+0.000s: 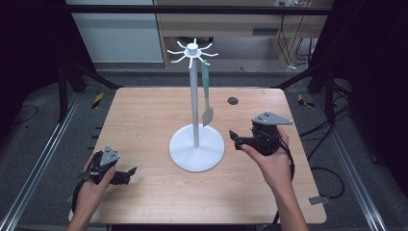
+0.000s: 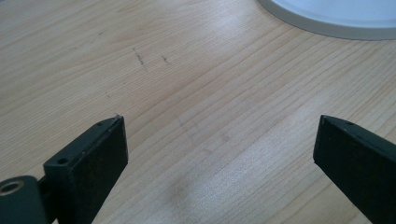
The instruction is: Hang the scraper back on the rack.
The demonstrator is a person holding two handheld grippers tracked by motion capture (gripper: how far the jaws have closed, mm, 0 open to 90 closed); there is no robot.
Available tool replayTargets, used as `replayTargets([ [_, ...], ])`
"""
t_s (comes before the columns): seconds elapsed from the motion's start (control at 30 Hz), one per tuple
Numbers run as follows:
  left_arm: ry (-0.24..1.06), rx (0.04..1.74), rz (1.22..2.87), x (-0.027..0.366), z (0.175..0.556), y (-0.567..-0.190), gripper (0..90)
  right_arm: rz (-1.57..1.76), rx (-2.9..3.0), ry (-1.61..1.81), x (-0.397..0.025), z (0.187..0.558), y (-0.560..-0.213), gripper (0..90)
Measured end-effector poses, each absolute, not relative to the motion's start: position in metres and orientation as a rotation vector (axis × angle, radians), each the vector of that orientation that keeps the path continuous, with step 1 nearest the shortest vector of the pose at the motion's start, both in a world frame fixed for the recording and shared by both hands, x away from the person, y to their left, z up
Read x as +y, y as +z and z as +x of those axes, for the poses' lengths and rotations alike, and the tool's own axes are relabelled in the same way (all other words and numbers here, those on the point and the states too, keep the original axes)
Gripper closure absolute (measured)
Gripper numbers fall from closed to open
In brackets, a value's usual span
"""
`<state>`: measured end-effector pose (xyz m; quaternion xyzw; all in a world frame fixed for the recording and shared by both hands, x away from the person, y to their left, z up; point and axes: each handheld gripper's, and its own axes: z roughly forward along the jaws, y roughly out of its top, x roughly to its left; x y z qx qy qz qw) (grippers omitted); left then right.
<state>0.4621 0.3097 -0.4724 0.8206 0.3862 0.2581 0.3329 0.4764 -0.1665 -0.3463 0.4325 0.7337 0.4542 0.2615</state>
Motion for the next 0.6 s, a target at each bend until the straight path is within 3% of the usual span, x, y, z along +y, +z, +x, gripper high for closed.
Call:
replayTargets([
  [0.6, 0.674, 0.999, 2.151, 0.308, 0.463, -0.472, 2.8, 1.256, 2.005, 1.215, -0.169, 0.478, -0.401, 10.2],
])
